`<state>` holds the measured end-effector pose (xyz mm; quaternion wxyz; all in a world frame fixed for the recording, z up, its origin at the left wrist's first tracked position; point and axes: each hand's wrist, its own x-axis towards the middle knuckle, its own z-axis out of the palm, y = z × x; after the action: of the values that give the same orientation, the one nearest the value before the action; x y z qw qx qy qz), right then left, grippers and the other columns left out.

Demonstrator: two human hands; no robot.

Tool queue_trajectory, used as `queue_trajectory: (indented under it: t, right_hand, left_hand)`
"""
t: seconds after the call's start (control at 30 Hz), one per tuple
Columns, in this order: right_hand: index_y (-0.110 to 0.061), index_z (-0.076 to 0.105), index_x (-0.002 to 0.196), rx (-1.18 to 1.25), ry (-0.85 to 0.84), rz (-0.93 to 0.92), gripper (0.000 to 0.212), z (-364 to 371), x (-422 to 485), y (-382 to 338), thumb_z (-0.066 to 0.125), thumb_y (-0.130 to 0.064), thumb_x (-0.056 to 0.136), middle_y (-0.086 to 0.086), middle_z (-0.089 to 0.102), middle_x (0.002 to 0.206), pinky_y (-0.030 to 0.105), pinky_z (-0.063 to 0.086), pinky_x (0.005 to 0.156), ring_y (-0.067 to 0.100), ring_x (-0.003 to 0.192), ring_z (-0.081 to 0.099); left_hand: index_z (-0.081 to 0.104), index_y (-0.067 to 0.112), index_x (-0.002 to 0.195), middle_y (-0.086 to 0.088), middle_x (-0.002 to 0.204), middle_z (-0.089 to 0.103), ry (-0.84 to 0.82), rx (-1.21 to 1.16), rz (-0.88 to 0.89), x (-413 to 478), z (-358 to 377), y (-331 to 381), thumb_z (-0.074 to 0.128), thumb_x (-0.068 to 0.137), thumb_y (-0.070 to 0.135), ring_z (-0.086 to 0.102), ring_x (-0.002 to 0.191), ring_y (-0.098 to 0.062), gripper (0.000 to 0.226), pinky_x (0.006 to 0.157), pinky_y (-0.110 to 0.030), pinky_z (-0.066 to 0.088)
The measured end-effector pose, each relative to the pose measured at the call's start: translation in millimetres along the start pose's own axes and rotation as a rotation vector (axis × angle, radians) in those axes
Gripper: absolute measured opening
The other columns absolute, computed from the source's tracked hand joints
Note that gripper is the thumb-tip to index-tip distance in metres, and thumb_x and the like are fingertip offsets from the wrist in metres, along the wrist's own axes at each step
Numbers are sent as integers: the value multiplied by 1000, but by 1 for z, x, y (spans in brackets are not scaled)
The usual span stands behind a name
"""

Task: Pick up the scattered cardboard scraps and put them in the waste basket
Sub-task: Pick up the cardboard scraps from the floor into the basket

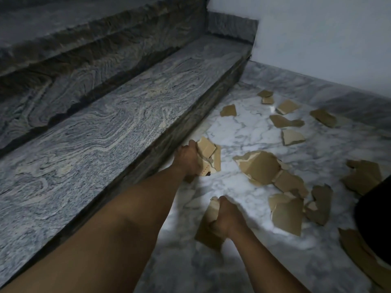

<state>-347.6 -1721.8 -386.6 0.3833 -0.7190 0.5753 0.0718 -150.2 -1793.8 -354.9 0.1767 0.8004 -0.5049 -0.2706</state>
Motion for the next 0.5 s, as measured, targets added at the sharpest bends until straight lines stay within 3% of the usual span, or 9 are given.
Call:
queue_trajectory:
  t: [0.17, 0.23, 0.3, 0.37, 0.4, 0.43, 0.5]
  right_hand:
    - [-23, 43, 131, 8, 33, 12, 71, -1, 3, -4, 82, -29, 72, 6, 59, 123, 27, 44, 76, 28, 110, 60]
    - [-23, 44, 130, 20, 46, 26, 72, 0, 3, -6, 82, -32, 70, 6, 58, 123, 27, 45, 78, 28, 111, 59]
    - [-21, 47, 129, 34, 47, 21, 67, -1, -2, -9, 80, -33, 72, 5, 58, 123, 28, 47, 82, 25, 111, 59]
    - [-18, 46, 136, 37, 19, 13, 64, -1, -2, -10, 74, -30, 81, 5, 56, 129, 26, 45, 86, 23, 116, 57]
    - [-16, 43, 140, 27, -7, 11, 65, -2, -1, -11, 71, -29, 84, 5, 54, 131, 25, 44, 86, 23, 117, 56]
    - [-13, 43, 141, 26, -29, 14, 63, -3, 0, -12, 69, -29, 86, 5, 55, 129, 25, 45, 86, 22, 115, 56]
    - [-11, 49, 135, 125, -71, 56, 53, -6, 9, -10, 66, -27, 88, 6, 58, 116, 32, 53, 78, 22, 102, 59]
  left_hand:
    - [48, 25, 99, -4, 103, 65, -13, -141, -48, 10, 5, -13, 79, 59, 7, 65, 89, -24, 54, 65, -37, 58]
    - [45, 26, 110, -6, 115, 60, 22, -186, -43, 2, 8, -17, 82, 63, 4, 62, 99, -26, 63, 73, -38, 56]
    - [37, 26, 135, -11, 134, 46, 36, -206, -12, -9, 10, -23, 83, 66, 2, 54, 119, -32, 86, 91, -38, 51]
    - [6, 26, 157, -17, 153, 22, 27, -196, -19, -24, 12, -32, 88, 65, 4, 38, 138, -35, 125, 110, -39, 36]
    - [-9, 26, 157, -18, 157, 16, 16, -210, -44, -32, 12, -37, 89, 65, 6, 34, 141, -34, 137, 113, -39, 32]
    - [-17, 24, 156, -18, 158, 19, 9, -230, -62, -39, 13, -45, 90, 65, 7, 36, 140, -33, 142, 113, -37, 31]
    - [-8, 13, 157, -15, 150, 37, 1, -256, -77, -50, 14, -63, 92, 62, 10, 45, 134, -31, 138, 109, -35, 37]
